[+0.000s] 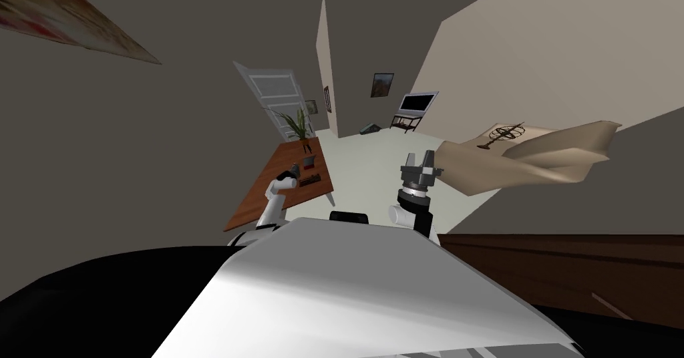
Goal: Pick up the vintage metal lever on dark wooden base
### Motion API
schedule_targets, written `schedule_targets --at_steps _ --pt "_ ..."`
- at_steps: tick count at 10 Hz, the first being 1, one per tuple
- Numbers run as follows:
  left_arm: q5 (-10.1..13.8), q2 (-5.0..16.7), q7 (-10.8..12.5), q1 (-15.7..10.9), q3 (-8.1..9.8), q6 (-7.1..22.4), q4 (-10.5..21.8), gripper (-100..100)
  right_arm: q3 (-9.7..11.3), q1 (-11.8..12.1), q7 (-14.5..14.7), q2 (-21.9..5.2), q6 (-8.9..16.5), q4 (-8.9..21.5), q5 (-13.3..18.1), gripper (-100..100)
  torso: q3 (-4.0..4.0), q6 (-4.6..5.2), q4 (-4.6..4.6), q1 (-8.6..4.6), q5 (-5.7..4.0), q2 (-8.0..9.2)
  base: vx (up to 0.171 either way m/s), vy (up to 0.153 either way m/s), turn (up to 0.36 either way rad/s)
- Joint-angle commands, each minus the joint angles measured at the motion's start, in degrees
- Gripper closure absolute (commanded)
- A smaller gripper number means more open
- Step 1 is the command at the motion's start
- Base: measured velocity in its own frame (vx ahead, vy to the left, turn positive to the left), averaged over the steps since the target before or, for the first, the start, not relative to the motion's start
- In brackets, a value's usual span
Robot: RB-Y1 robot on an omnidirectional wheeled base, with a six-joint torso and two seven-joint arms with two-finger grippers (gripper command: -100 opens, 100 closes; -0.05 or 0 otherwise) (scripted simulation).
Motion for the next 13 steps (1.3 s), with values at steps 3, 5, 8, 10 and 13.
schedule_targets --at_steps 3,5,8,10,13 --pt "1.7 1.3 0.5 -2.9 1.15 5.3 5.7 -100 0.0 0.0 0.0 0.0 0.0 0.0 0.0 0 0.01 0.0 0.01 0.0 0.0 0.03 0.019 -0.021 -0.06" --pt "2.5 1.9 0.9 -4.7 1.91 8.4 8.6 -100 0.0 0.0 0.0 0.0 0.0 0.0 0.0 0 0.02 -0.01 0.01 0.02 0.0 0.04 0.02 -0.017 -0.07" --pt "4.1 2.9 1.4 -8.2 3.3 13.0 14.0 -100 0.0 0.0 0.0 0.0 0.0 0.0 0.0 0 0.03 -0.03 0.01 0.04 0.01 0.06 0.013 -0.014 -0.066" --pt "4.8 3.4 1.7 -9.9 3.93 16.0 16.9 -100 0.0 0.0 0.0 0.0 0.0 0.0 0.0 0 0.05 -0.03 0.01 0.04 0.01 0.09 0.006 -0.011 -0.059" --pt "5.5 3.8 1.9 -11.4 4.51 19.4 19.7 -100 0.0 0.0 0.0 0.0 0.0 0.0 0.0 0 0.06 -0.03 0.02 0.06 0.02 0.11 0.002 -0.006 -0.055"
